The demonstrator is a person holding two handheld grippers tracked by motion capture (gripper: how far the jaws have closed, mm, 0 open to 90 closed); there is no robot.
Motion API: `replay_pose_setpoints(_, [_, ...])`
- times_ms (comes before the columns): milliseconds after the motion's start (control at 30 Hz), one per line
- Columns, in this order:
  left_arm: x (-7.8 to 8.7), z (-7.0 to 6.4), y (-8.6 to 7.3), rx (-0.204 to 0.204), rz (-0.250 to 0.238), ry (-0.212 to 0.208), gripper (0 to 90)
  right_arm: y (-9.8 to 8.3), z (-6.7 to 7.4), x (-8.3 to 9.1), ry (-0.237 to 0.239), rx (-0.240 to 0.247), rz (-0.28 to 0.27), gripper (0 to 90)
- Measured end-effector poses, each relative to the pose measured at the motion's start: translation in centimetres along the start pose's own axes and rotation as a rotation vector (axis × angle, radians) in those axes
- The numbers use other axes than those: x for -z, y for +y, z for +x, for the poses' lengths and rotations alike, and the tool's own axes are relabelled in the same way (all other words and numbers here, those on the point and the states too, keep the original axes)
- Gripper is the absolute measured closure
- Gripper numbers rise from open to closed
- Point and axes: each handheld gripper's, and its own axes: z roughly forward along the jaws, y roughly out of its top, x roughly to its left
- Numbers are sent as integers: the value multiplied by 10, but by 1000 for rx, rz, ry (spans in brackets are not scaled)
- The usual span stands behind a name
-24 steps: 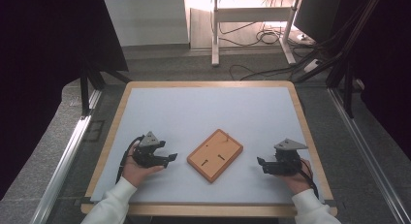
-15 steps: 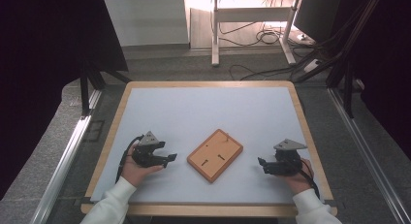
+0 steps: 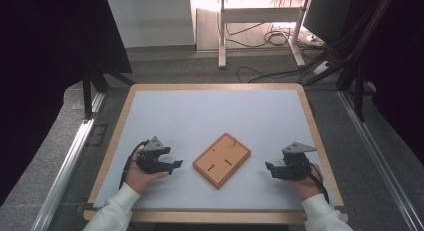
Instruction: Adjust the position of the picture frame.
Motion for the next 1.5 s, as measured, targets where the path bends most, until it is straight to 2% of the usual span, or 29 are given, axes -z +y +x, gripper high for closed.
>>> replay_pose_setpoints(133, [0, -1, 0, -7, 5, 4, 263, 5, 2, 1, 15, 0, -11, 214])
replay_pose_setpoints(333, [0, -2, 0, -20, 13, 6, 263, 15, 11, 4, 40, 26, -34, 241])
replay_pose_setpoints(567, [0, -3, 0, -22, 18, -2, 263, 28, 21, -2, 67, 51, -40, 258])
replay_pose_setpoints(800, [-1, -3, 0, -20, 21, -5, 263, 46, 35, -14, 103, 94, -30, 292])
replay_pose_setpoints(933, [-1, -3, -1, -25, 25, -5, 263, 54, 39, -21, 113, 101, -29, 309])
replay_pose_setpoints(1233, [-1, -2, -2, -23, 32, -4, 263, 75, 55, -49, 129, 137, 19, 361])
replay_pose_setpoints(1433, [-2, -2, -2, -20, 36, -6, 263, 84, 58, -69, 131, 142, 45, 423])
replay_pose_setpoints(1500, [-2, -2, -2, -21, 39, -8, 263, 85, 57, -70, 131, 148, 48, 440])
